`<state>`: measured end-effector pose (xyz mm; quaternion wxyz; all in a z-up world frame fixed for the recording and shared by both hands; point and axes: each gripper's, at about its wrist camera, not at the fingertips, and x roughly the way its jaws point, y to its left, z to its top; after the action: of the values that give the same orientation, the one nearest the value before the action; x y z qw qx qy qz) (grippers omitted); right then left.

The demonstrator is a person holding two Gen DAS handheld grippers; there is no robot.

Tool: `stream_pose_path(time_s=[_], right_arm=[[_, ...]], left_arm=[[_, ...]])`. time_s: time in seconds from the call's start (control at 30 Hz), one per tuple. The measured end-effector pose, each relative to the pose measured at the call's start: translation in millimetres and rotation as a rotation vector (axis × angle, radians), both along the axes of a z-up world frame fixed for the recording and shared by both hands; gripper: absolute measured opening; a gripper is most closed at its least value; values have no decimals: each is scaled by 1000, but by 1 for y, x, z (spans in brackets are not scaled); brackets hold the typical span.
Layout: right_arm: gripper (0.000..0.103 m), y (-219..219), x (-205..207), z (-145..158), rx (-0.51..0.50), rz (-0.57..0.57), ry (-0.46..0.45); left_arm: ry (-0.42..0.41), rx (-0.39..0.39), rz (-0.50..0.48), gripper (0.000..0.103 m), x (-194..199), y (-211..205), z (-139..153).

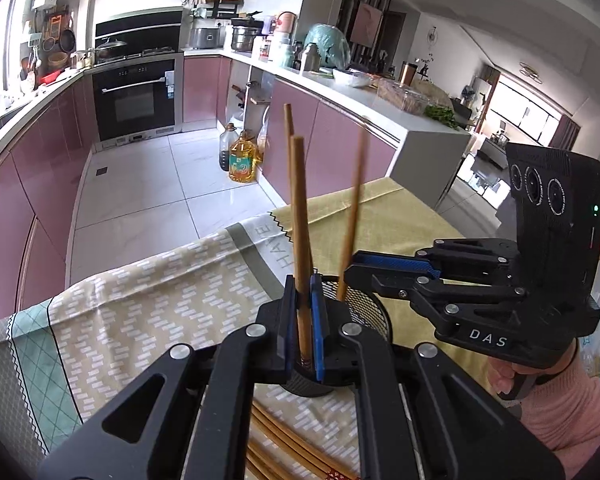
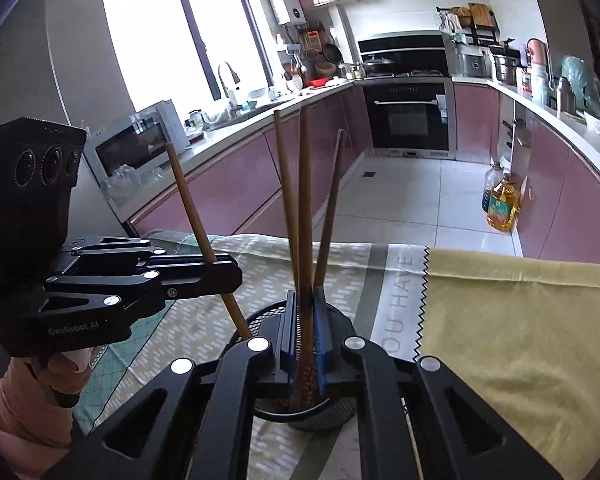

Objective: Organize utensils
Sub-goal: 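Open the left gripper over the cup while the right gripper releases its chopstick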

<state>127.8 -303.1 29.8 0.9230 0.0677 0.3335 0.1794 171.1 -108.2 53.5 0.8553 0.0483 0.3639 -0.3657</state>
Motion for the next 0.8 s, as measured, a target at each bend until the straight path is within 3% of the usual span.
stream_pose_path(time_s=[0.2,0.3,0.47,0.57,0.67,0.8], right_arm=[[11,-3,-4,-1,10,-11,-14],[19,-2,-12,2,8,-8,-36],[28,8,-46,10,1,42,-96],[34,21,-69,9,-10,103,-118],[36,36,-83,-3,-18,162,-90],[36,56,-82,-39,-48,192,19]], left_arm=[[-13,-14,27,8,-2,0,0],[-35,-29,50,8,-8,9,2],[-83,-60,105,17,-28,34,2],[-96,-60,132,27,-46,53,-6],[-73,-41,154,33,-58,67,-22],[3,6,179,35,-67,78,-59]])
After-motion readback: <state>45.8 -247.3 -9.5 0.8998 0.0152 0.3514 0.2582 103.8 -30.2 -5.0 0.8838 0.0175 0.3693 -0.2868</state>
